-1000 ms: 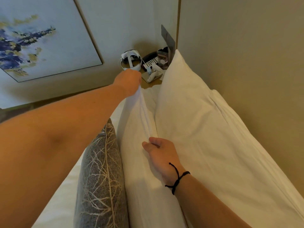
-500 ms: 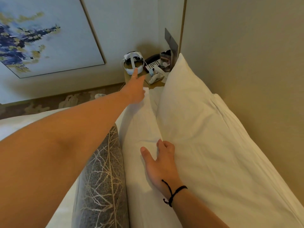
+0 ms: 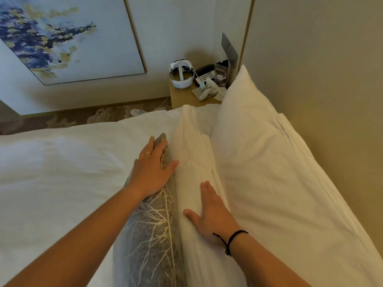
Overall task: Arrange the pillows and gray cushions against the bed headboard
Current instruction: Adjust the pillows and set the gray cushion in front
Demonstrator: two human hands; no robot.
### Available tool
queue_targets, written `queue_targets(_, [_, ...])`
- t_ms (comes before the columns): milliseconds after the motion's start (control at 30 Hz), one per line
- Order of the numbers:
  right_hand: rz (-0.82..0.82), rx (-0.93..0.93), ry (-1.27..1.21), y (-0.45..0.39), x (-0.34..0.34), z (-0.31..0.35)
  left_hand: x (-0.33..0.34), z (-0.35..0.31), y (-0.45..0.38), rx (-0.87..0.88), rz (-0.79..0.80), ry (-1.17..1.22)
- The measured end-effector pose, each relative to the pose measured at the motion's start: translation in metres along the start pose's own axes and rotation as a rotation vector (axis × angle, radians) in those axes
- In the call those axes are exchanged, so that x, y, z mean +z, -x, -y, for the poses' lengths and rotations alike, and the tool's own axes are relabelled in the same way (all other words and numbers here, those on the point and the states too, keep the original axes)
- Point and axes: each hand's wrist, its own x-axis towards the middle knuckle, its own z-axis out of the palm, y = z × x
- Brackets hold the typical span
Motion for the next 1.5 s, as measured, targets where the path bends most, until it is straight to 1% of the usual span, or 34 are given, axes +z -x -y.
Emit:
queue_targets(67, [-0.045,0.013,0.011,0.004,0.002,0.006,0.003,0.008,0.031,-0.050,-0.047,0.195])
queue_targets(167, [-0.107,-0.013,0.033,0.016,0.005,0.025,0.013,0.020,0.075,-0.110,-0.091,0.360])
queue_targets(267, [-0.184,-0.212,0.135,0.035,0.014,0.054,0.026,0.038,0.112,-0.198,-0.100,0.594])
queue_targets(333, [-0.166,-0.293,0.150,0.048,0.027,0.075,0.039,0.056,0.133,-0.275,-0.092,0.729])
queue_targets(367, [-0.143,-0.281,0.146,0.053,0.035,0.084,0.047,0.067,0.142,-0.328,-0.089,0.761])
queue_targets(433, [-0.122,-0.195,0.174,0.059,0.050,0.093,0.062,0.089,0.157,-0.454,-0.063,0.791])
queue_targets(500, [-0.122,-0.128,0.290,0.064,0.059,0.095,0.074,0.104,0.170,-0.546,-0.042,0.807])
queue_targets(600, [-0.113,-0.139,0.491,0.073,0.070,0.094,0.088,0.122,0.188,-0.636,-0.035,0.828])
queue_targets(667, [-0.085,-0.133,0.497,0.078,0.073,0.093,0.097,0.128,0.195,-0.669,-0.025,0.872])
queue_targets(900, [-0.006,-0.072,0.183,0.082,0.069,0.080,0.108,0.117,0.179,-0.672,0.020,1.016])
queue_targets(967, [-0.027,-0.078,0.146,0.083,0.063,0.072,0.110,0.109,0.170,-0.642,0.088,1.066])
queue_targets(1033, [-0.067,-0.095,0.101,0.086,0.051,0.059,0.112,0.092,0.159,-0.585,0.191,1.114])
queue_targets(1100, [-0.136,-0.104,0.045,0.093,0.031,0.041,0.115,0.068,0.149,-0.522,0.274,1.102])
queue_targets(1133, [-0.166,-0.097,0.035,0.097,0.022,0.033,0.118,0.058,0.145,-0.488,0.292,1.091])
queue_targets(1200, [-0.195,-0.081,0.054,0.104,0.012,0.023,0.124,0.047,0.142,-0.435,0.285,1.062])
queue_targets(1267, [-0.169,-0.082,0.080,0.102,0.016,0.027,0.128,0.050,0.141,-0.416,0.265,1.014])
queue_targets(1367, [-0.145,-0.074,0.136,0.093,0.036,0.042,0.128,0.059,0.148,-0.494,0.196,1.017])
queue_targets(1433, [-0.160,-0.048,0.135,0.091,0.039,0.046,0.118,0.050,0.155,-0.537,0.140,1.030])
queue_targets(1500, [-0.166,-0.040,0.141,0.095,0.035,0.044,0.104,0.032,0.165,-0.519,0.078,1.013])
